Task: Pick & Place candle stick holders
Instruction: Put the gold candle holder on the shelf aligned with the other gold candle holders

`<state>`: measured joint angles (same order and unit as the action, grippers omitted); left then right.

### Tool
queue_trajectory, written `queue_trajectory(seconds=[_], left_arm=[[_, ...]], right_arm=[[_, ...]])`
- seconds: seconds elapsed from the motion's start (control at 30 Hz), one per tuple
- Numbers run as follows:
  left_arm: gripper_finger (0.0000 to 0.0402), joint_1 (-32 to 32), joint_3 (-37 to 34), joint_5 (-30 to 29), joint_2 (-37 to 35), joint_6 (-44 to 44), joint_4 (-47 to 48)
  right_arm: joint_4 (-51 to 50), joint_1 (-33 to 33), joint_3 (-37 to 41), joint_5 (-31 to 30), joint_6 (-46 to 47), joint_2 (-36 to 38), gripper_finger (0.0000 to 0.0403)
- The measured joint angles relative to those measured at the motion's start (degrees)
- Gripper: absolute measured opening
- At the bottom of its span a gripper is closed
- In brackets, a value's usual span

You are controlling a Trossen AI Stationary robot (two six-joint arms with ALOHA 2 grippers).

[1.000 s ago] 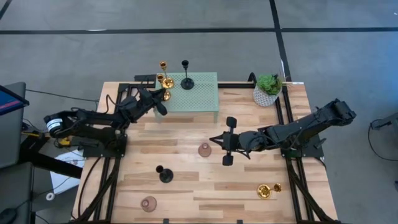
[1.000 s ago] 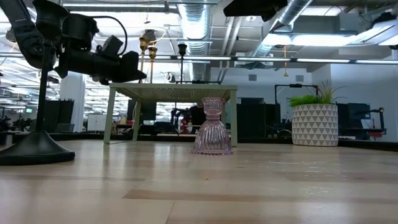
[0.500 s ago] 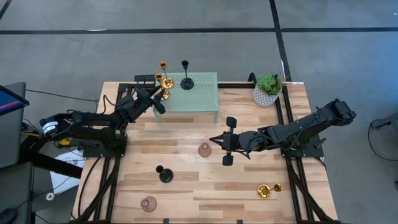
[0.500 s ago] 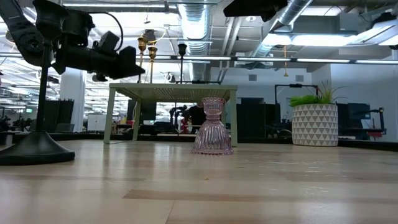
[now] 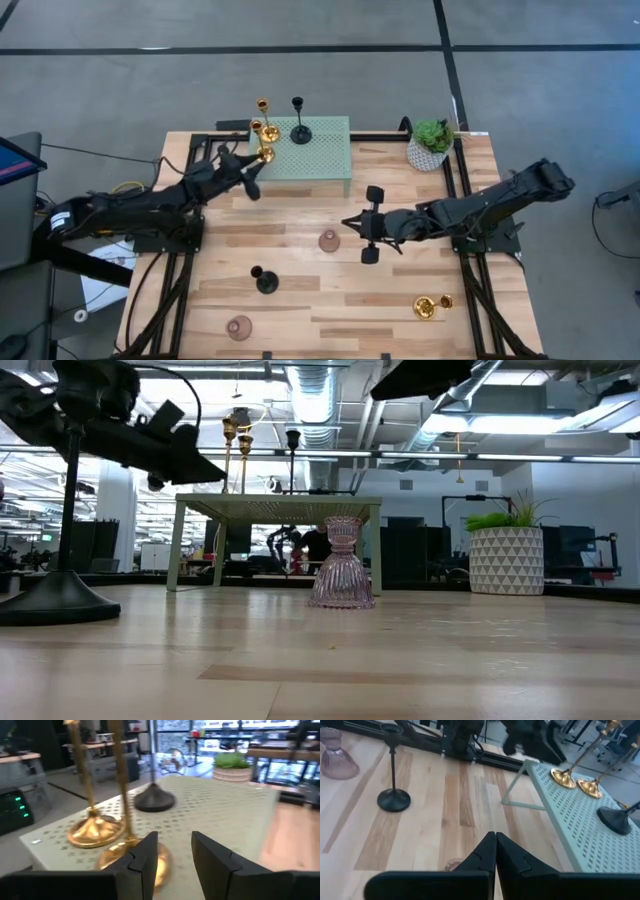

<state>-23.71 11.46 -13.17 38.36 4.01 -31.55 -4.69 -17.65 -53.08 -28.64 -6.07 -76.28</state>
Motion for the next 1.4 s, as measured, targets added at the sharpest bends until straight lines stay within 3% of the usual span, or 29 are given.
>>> queue_trajectory(seconds=[0.33,0.43,0.6,0.83,1.13,1.4], left_arm=[[0.0083,10.34,0.00,0.04,-13.07,0.00,10.28],[0.0062,14.44,-0.02,0.06,-13.66,0.20,13.24],[0.0011,21.74,-0.02,0.02,-13.02,3.42,13.22],[0.0005,29.53,-0.02,-0.32,-13.06,5.16,12.17],[0.0004,32.82,-0.02,-0.74,-13.03,5.18,11.48],[0.0005,32.81,0.00,-0.74,-13.03,4.74,9.51]], right_arm=[[-10.61,-0.33,-0.02,0.02,3.23,6.69,0.0000],[-18.30,-1.03,-0.04,-0.86,7.75,9.52,0.0000],[-31.55,-4.34,-0.03,-7.76,15.57,15.11,0.0000],[-35.54,-10.05,5.50,-8.57,21.57,26.15,0.0000],[-43.53,-20.00,16.65,-5.51,36.62,41.92,0.0000],[-51.30,-28.72,18.64,0.89,44.93,49.75,0.0000]])
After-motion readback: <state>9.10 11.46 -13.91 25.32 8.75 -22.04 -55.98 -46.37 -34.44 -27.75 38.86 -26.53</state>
